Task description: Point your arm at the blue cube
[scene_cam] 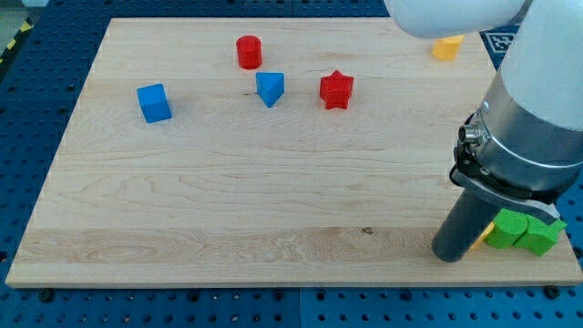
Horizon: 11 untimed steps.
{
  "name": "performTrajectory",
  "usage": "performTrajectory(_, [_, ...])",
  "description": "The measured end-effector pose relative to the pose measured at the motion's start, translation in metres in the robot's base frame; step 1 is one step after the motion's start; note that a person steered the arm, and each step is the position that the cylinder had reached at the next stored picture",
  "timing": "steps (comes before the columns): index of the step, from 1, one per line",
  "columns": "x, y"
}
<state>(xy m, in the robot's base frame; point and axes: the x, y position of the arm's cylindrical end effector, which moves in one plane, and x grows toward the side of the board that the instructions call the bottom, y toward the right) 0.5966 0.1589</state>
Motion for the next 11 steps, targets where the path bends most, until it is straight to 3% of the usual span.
performTrajectory(2, [-0.024, -0.074])
performTrajectory(4, [-0.102, -0.225])
performTrajectory(5, [-0.118, -0.3])
performTrajectory(7, [-0.189, -0.417])
performTrajectory(8, [-0.214, -0.438])
performTrajectory(11, [-0.2, -0.339])
